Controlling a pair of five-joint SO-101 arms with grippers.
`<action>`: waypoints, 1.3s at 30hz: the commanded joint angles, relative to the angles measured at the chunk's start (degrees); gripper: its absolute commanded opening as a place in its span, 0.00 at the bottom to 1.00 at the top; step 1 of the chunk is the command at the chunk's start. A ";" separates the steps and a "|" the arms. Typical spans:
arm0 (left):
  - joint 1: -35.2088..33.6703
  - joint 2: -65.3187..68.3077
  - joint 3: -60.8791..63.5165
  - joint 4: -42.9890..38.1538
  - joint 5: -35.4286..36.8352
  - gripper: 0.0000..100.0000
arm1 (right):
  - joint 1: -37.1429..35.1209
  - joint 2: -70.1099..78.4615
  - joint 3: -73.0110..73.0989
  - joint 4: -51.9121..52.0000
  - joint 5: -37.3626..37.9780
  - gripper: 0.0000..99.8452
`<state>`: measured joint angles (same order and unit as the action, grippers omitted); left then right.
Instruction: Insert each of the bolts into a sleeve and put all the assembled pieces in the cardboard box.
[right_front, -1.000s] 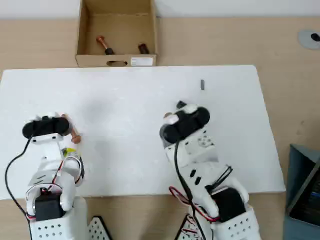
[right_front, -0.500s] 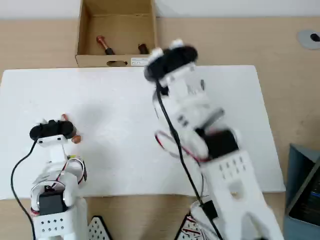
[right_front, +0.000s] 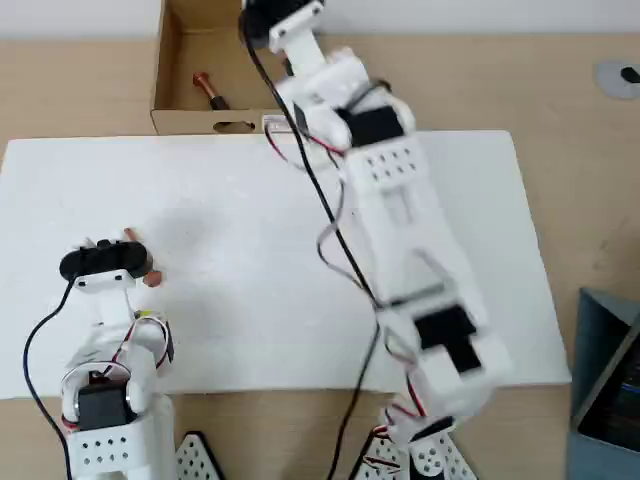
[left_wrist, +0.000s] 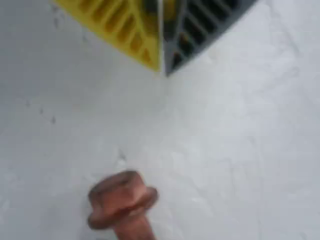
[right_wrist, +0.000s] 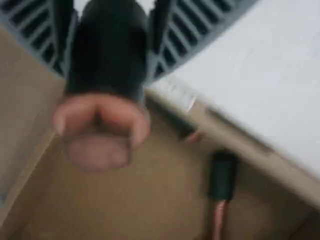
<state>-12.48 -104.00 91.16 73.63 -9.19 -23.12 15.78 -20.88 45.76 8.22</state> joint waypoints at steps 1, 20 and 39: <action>-0.44 -0.48 -0.35 -0.18 -0.18 0.00 | 0.84 11.12 -17.19 -3.16 2.81 0.01; -0.44 -0.48 -0.35 0.09 -0.26 0.00 | 0.75 57.45 -67.03 -2.90 13.71 0.06; -0.44 -0.48 -0.35 0.09 -0.35 0.00 | 0.84 56.13 -73.27 9.58 13.45 0.13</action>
<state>-12.48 -104.00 91.16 73.63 -9.19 -23.12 74.59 -88.40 50.86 21.49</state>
